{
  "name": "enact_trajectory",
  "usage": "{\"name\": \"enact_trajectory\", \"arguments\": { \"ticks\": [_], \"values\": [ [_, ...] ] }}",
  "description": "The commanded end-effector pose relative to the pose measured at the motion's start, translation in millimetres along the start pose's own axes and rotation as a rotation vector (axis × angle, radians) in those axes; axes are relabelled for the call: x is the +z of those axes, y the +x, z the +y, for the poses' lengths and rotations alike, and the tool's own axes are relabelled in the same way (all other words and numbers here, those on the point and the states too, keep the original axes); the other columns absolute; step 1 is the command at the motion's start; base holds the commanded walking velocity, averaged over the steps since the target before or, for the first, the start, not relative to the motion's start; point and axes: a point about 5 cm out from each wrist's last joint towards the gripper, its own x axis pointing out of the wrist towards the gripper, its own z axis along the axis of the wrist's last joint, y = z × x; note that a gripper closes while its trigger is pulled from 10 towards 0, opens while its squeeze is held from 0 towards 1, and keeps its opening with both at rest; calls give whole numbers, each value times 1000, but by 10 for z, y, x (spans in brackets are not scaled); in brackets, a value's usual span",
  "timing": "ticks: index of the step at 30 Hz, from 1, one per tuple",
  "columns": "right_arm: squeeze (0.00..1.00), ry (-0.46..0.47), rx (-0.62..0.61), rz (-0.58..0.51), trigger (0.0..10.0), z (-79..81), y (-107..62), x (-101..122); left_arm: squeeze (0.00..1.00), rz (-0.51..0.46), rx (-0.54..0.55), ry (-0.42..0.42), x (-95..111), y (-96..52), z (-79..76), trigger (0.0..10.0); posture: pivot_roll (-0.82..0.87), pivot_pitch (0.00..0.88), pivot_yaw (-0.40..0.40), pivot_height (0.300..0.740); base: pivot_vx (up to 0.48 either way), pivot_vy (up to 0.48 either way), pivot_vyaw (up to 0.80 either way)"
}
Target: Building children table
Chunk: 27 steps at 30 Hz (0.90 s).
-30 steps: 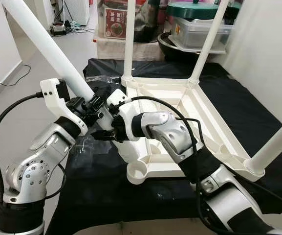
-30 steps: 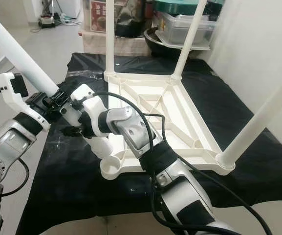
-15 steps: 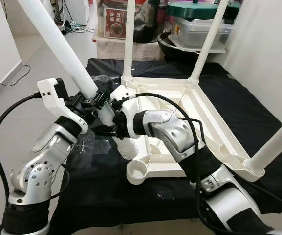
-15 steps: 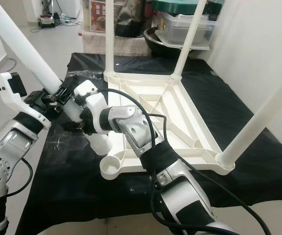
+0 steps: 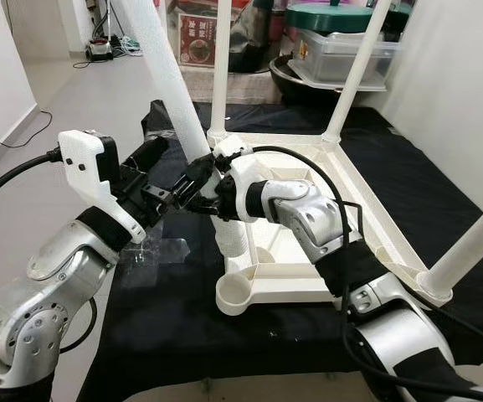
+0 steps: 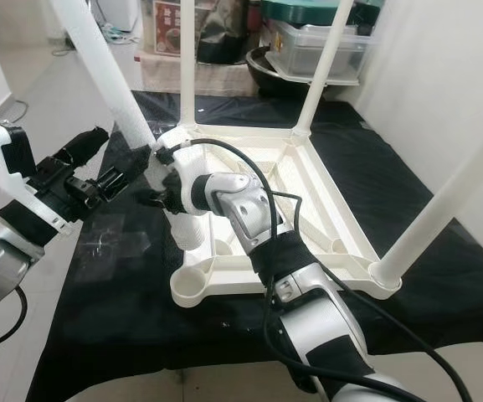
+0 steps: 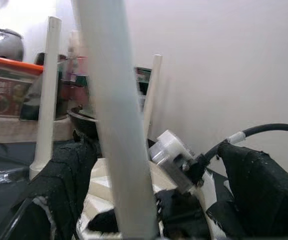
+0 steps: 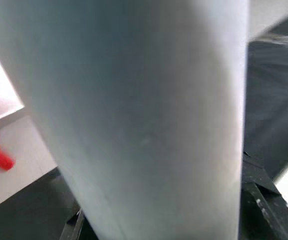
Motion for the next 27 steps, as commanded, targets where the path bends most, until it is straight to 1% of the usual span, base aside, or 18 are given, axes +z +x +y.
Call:
{"name": "enact_trajectory", "arguments": {
  "ticks": [1, 3, 6, 7, 11, 13, 14, 15, 16, 17, 18, 19, 21, 23, 24, 25, 26, 27],
  "values": [
    [0, 11, -59, -46, 0, -132, -64, 88, 0, 10, 33, 1, -10, -39, 5, 10000, 98, 0, -111, 740, 0, 0, 0],
    [0, 28, -130, -81, 0, -258, -106, 131, 0, 36, 92, 13, -58, -82, 37, 10000, 97, 0, -109, 740, 0, 0, 0],
    [0, 41, -167, -105, 0, -325, -137, 168, 0, 50, 135, 11, -89, -98, 73, 10000, 99, 0, -110, 740, 0, 0, 0],
    [0, 66, -224, -144, 0, -425, -185, 223, 0, 80, 191, 28, -134, -121, 122, 10000, 104, 0, -111, 740, 0, 0, 0],
    [0, 85, -261, -170, 0, -487, -219, 259, 0, 101, 227, 41, -163, -136, 155, 10000, 104, 0, -111, 740, 0, 0, 0],
    [0, 201, -388, -276, 0, -681, -343, 358, 0, 200, 307, 132, -284, -195, 215, 10000, 110, 0, -107, 740, 0, 0, 0],
    [0, 201, -388, -276, 0, -681, -343, 358, 0, 200, 307, 132, -284, -195, 215, 10000, 110, 0, -107, 740, 0, 0, 0],
    [0, 278, -454, -341, 0, -781, -425, 408, 0, 253, 356, 188, -321, -232, 248, 10000, 110, 0, -107, 740, 0, 0, 0],
    [0, 278, -454, -341, 0, -781, -425, 408, 0, 253, 356, 188, -321, -232, 248, 10000, 110, 0, -107, 740, 0, 0, 0],
    [0, 335, -497, -386, 0, -850, -485, 439, 0, 296, 390, 234, -345, -264, 272, 10000, 110, 0, -107, 740, 0, 0, 0],
    [0, 389, -534, -434, 0, -916, -548, 469, 0, 406, 404, 310, -420, -332, 302, 10000, 120, 0, -107, 740, 0, 0, 0],
    [0, 432, -551, -478, 0, -962, -601, 501, 0, 558, 407, 405, -515, -453, 371, 10000, 131, 0, -111, 740, 0, 0, 0],
    [0, 498, -573, -540, 0, -1016, -664, 537, 0, 775, 410, 545, -600, -667, 510, 10000, 131, 0, -108, 740, 0, 0, 0],
    [0, 498, -573, -540, 0, -1016, -664, 537, 0, 775, 410, 545, -600, -667, 510, 10000, 131, 0, -108, 740, 0, 0, 0],
    [0, 522, -581, -560, 0, -1031, -680, 545, 0, 833, 412, 588, -600, -733, 563, 10000, 131, 0, -108, 740, 0, 0, 0],
    [0, 549, -583, -582, 0, -1039, -687, 549, 0, 841, 422, 628, -563, -779, 608, 10000, 135, 0, -106, 740, 0, 0, 0],
    [0, 571, -576, -597, 0, -1033, -680, 548, 0, 764, 465, 649, -475, -768, 657, 10000, 141, 0, -109, 740, 0, 0, 0],
    [0, 571, -576, -597, 0, -1033, -680, 548, 0, 764, 465, 649, -475, -768, 657, 10000, 141, 0, -109, 740, 0, 0, 0]
  ]
}}
